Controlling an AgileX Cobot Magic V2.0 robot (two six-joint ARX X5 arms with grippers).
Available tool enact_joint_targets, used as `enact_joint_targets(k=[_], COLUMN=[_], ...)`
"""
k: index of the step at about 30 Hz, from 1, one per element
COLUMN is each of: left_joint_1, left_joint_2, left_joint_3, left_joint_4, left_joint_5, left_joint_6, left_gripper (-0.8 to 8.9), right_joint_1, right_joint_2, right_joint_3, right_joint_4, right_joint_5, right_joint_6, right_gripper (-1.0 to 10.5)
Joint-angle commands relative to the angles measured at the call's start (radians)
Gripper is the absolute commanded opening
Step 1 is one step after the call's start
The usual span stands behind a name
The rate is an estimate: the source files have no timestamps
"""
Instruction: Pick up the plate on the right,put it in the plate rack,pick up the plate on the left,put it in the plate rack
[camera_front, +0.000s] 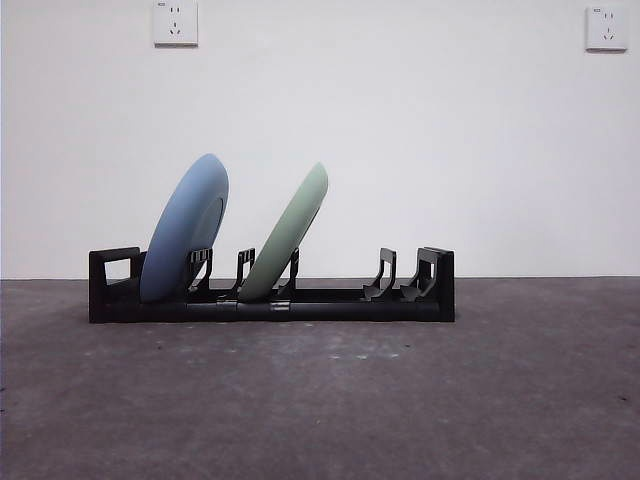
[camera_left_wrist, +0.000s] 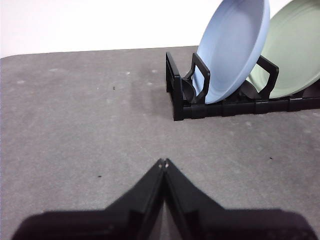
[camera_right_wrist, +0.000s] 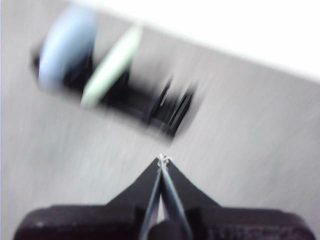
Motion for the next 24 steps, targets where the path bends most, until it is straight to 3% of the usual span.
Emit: enact_joint_targets(k=[1,4,7,12,17,24], left_joint_1=[0.003,0.003,0.003,0.003,0.003,0.003], left_joint_2=[-0.002,-0.002,-0.002,-0.002,-0.002,-0.002], left_joint_3=[-0.011,-0.011,-0.011,-0.011,-0.011,-0.011], left_joint_4=[0.011,0.011,0.011,0.011,0.011,0.011], left_joint_5=[0.000,0.000,0.000,0.000,0.000,0.000], left_joint_6=[-0.006,-0.006,-0.006,-0.006,-0.006,-0.006], left_gripper=[-0.03,-0.03,-0.03,-0.03,-0.03,-0.03], right_joint_1=[-0.100,-0.222,-0.271,-0.287,-0.286,-0.286], right_joint_2=[-0.087,-0.212,-0.354,-0.508,-0.636,-0.777], right_joint_3=[-0.005,-0.070,-0.290,-0.607,-0.926,-1.204], right_joint_4=[0.014,0.100,0.326,0.566,0.802,0.880], right_joint_5=[0.000,0.017,0.011,0.010,0.080,0.096], right_joint_6=[0.017,0.011,0.035,0.130,0.154,0.162], right_gripper=[0.0,0.0,0.0,0.0,0.0,0.0])
